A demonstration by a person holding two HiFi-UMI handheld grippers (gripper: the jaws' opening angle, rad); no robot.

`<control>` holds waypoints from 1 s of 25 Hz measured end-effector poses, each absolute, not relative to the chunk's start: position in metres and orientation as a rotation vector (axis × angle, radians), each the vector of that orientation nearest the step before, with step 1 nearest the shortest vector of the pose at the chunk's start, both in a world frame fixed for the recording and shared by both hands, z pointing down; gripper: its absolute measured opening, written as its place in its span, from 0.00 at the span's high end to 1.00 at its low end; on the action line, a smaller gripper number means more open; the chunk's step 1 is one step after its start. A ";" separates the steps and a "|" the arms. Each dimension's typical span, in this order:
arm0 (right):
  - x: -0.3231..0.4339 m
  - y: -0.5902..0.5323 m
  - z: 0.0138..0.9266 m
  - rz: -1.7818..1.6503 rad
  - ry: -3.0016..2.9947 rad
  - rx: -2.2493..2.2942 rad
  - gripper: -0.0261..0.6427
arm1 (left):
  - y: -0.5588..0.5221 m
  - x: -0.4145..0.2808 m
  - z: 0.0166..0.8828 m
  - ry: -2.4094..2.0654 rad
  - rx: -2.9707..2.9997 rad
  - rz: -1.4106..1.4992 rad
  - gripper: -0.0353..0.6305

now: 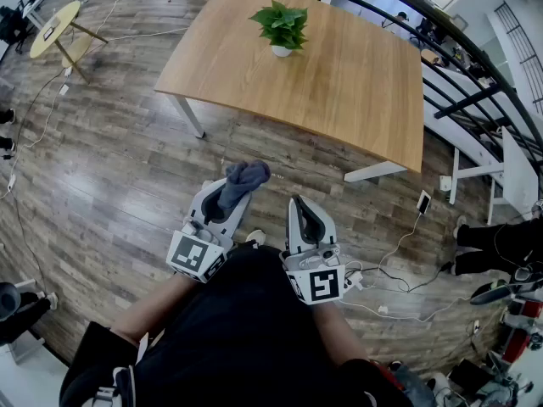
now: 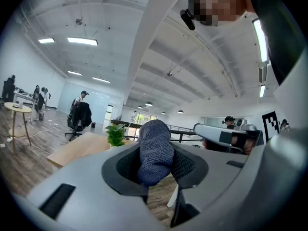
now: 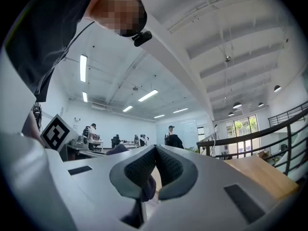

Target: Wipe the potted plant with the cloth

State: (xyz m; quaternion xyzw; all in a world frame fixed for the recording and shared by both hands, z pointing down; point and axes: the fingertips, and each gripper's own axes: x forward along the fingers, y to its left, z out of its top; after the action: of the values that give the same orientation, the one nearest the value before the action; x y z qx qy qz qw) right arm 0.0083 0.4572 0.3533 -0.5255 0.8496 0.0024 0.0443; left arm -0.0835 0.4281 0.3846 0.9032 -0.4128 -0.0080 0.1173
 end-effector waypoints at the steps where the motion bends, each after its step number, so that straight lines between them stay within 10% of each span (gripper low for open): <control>1: 0.011 0.456 0.353 0.013 2.593 -1.610 0.93 | 0.427 -0.083 0.385 -1.214 2.642 -0.024 0.73; 25: 0.070 0.435 0.395 -0.158 2.529 -1.759 0.93 | 0.375 -0.070 0.408 -1.253 2.619 0.047 0.73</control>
State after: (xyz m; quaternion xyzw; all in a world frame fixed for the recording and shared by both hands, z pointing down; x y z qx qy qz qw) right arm 0.0702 0.4354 0.3949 -0.5700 0.8196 -0.0512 0.0283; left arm -0.0698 0.3750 0.4079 0.8955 -0.4285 0.0162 0.1189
